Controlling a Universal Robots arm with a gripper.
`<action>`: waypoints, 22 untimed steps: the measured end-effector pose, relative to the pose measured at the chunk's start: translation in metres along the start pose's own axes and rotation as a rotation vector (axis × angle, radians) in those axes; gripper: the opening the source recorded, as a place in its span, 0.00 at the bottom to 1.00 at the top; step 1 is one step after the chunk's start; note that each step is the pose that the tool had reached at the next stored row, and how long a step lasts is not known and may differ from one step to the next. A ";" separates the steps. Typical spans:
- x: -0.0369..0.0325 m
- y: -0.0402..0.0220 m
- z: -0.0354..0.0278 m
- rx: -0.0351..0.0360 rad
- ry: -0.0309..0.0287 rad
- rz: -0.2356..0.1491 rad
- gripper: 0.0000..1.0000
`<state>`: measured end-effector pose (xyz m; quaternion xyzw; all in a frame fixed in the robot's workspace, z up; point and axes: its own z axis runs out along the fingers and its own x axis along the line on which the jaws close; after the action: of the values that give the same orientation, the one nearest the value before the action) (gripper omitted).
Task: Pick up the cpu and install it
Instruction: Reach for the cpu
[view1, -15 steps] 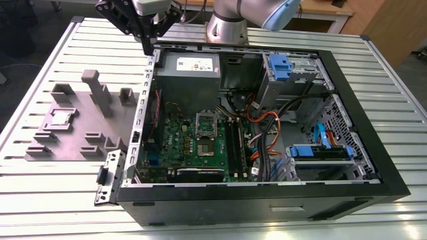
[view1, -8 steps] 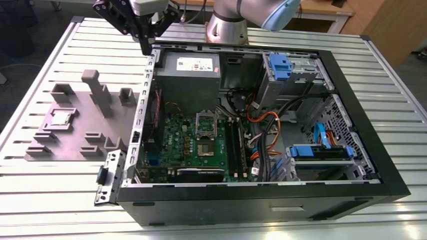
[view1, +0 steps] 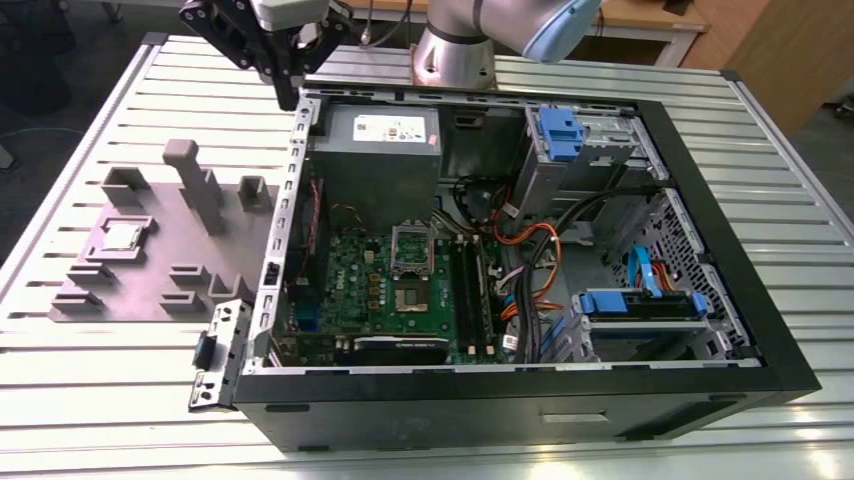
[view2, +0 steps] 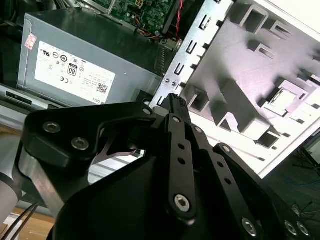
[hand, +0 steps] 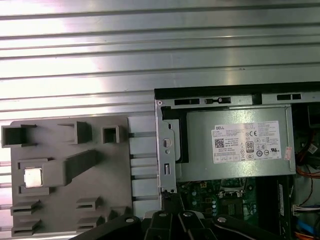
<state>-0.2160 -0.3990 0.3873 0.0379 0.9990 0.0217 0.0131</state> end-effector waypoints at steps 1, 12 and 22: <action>0.0007 -0.0001 0.0000 0.0000 0.0000 0.000 0.11; 0.0073 -0.0005 -0.0001 0.0000 0.0000 0.000 0.11; 0.0122 -0.0009 -0.0002 0.0000 0.0000 0.000 0.11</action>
<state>-0.2282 -0.3989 0.3871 0.0379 0.9990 0.0217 0.0131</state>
